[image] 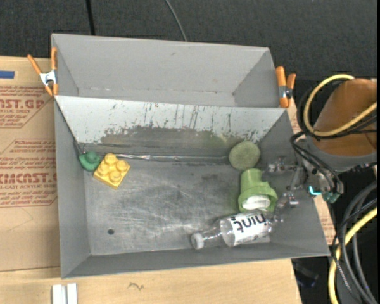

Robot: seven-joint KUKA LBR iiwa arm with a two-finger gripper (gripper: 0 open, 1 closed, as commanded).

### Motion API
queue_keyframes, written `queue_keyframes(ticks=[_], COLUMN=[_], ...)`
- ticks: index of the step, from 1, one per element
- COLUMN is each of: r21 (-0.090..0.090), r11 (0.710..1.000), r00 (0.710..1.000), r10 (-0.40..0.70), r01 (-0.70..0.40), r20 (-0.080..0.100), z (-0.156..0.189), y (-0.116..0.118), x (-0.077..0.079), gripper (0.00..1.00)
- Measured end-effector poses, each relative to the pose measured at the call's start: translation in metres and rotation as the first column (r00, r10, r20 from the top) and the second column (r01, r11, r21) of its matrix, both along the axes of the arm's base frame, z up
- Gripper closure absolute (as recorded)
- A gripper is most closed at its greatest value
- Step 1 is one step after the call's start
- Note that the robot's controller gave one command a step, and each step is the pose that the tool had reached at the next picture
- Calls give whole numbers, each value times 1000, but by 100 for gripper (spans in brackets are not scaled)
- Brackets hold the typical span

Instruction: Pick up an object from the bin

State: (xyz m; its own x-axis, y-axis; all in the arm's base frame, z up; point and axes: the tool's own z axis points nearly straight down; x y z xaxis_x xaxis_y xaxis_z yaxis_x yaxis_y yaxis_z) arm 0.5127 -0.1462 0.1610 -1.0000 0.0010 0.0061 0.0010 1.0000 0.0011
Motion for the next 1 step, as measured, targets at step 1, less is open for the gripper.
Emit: queue_keyframes(ticks=[1], r21=[-2], r11=[1000], r00=[1000], r10=[2], r01=[-2], r20=[7], z=[3], y=[0], x=[2], gripper=[0])
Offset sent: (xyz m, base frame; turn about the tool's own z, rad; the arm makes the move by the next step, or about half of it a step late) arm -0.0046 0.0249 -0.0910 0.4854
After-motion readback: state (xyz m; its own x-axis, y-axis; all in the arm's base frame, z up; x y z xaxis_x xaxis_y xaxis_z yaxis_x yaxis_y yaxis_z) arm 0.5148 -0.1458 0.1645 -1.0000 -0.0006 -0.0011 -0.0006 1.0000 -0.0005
